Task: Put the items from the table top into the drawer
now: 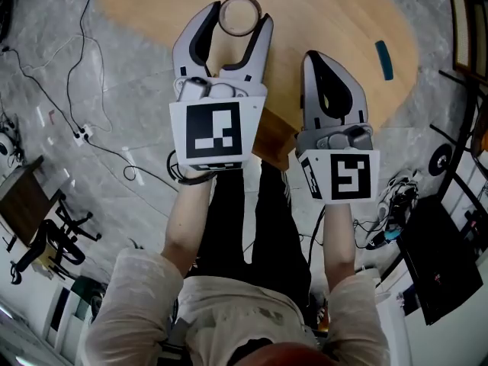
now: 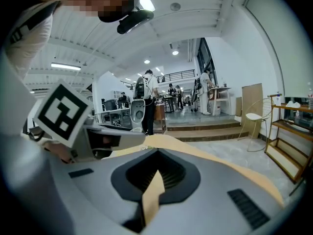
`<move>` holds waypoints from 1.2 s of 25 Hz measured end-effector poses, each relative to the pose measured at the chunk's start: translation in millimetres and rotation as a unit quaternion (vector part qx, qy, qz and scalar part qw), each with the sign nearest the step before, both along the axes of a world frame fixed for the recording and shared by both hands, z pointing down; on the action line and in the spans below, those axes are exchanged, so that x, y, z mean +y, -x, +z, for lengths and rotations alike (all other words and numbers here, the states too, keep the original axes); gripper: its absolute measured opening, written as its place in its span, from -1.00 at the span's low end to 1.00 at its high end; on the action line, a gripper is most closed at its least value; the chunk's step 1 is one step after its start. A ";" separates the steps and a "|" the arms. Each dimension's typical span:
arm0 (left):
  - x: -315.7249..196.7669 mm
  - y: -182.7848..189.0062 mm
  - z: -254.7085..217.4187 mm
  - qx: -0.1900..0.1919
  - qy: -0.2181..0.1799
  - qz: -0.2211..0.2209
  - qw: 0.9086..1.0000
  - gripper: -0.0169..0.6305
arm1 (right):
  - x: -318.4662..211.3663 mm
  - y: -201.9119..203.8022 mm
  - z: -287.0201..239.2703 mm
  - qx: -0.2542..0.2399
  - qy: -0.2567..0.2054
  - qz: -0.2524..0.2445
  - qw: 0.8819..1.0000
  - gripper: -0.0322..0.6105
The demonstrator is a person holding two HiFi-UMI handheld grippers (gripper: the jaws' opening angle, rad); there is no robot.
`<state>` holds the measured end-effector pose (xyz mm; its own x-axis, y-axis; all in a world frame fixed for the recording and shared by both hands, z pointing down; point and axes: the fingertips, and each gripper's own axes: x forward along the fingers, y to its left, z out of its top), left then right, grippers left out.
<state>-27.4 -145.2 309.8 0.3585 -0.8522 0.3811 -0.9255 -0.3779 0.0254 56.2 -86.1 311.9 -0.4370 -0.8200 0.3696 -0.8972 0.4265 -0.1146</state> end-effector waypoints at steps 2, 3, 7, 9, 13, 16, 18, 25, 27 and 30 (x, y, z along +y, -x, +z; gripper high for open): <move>19.0 7.1 -21.1 0.002 -0.020 -0.011 1.000 -0.14 | 6.6 3.9 -8.8 -0.003 -0.004 -0.004 1.000 -0.89; 27.0 11.2 -28.2 -0.001 -0.024 -0.015 1.000 -0.14 | 9.3 6.3 -12.7 -0.005 -0.006 -0.006 1.000 -0.89; 48.5 25.7 -37.6 -0.016 -0.018 -0.024 0.999 -0.14 | 18.4 13.5 -19.5 -0.013 -0.008 -0.009 1.000 -0.89; 51.2 30.8 -39.0 -0.021 -0.019 -0.026 0.999 -0.14 | 20.3 16.9 -20.2 -0.014 -0.008 -0.012 1.000 -0.89; 51.5 37.8 -37.2 -0.029 -0.019 -0.022 0.999 -0.14 | 21.2 25.1 -18.2 -0.009 -0.007 -0.025 1.000 -0.89; 51.9 41.7 -27.7 -0.040 -0.018 -0.017 0.999 -0.14 | 23.0 27.3 -11.5 -0.007 -0.003 -0.030 1.000 -0.89; 56.2 46.3 -17.2 -0.043 -0.012 -0.017 0.999 -0.14 | 27.6 29.1 -4.6 -0.007 0.004 -0.032 0.999 -0.89; 104.4 67.8 70.0 -0.058 0.096 -0.023 0.993 -0.14 | 56.9 43.3 21.1 -0.011 0.045 -0.050 0.998 -0.89; 121.3 72.6 100.4 -0.066 0.129 -0.025 0.989 -0.14 | 66.0 48.7 29.3 -0.011 0.058 -0.058 0.997 -0.89; 143.2 76.3 138.7 -0.067 0.172 -0.033 0.982 -0.15 | 78.2 54.6 42.1 -0.012 0.077 -0.070 0.995 -0.89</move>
<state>-103.6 -1.9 448.5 0.2340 -0.6843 0.6906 -0.9513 -0.3078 0.0173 1.6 -7.9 354.1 -0.5533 -0.6855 0.4733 -0.8265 0.5227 -0.2091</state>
